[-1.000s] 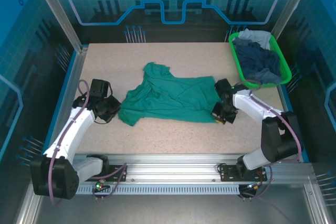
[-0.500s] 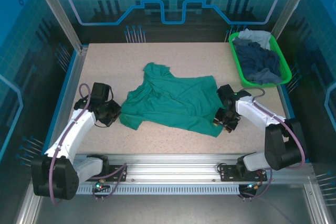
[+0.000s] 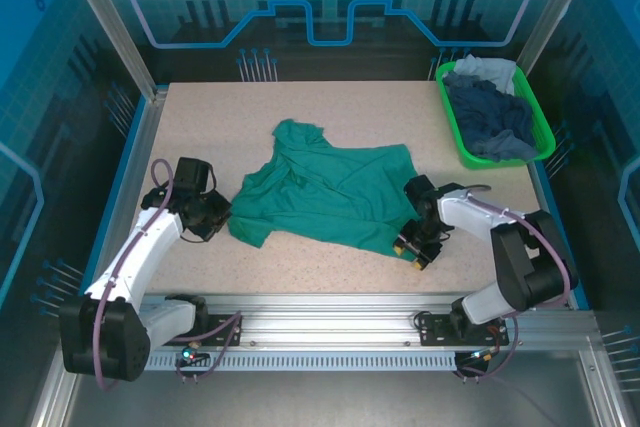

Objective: Fold and stack the t-shirts

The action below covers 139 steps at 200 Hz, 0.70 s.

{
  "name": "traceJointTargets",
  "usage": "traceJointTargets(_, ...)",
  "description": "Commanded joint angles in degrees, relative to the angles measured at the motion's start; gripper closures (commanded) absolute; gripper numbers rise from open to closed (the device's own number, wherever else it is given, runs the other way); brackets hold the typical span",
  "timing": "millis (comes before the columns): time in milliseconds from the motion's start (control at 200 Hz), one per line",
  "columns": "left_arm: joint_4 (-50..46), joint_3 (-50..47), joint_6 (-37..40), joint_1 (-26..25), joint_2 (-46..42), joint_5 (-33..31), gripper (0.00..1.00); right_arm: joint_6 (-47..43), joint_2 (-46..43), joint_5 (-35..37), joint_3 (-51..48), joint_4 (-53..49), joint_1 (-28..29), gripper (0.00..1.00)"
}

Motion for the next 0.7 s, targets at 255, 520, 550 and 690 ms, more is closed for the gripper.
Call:
traceJointTargets(255,4.93,1.76,0.38,-0.42,0.68,3.96,1.00,-5.46,6.21,7.89,10.57,2.42,0.47,1.00)
traceJointTargets(520,15.76,22.46,0.02,0.75,6.99,6.14,1.00,-21.04,1.64,16.80,43.34,-4.03,-0.46,1.00)
traceJointTargets(550,16.93,24.91,0.24,0.85,7.38,6.07,1.00,-22.10,1.21,17.37,46.28,-3.99,-0.59,1.00)
traceJointTargets(690,20.41,34.65,0.14,1.25,5.96,4.06,1.00,-26.15,-1.94,17.91,56.43,-3.33,-0.99,1.00)
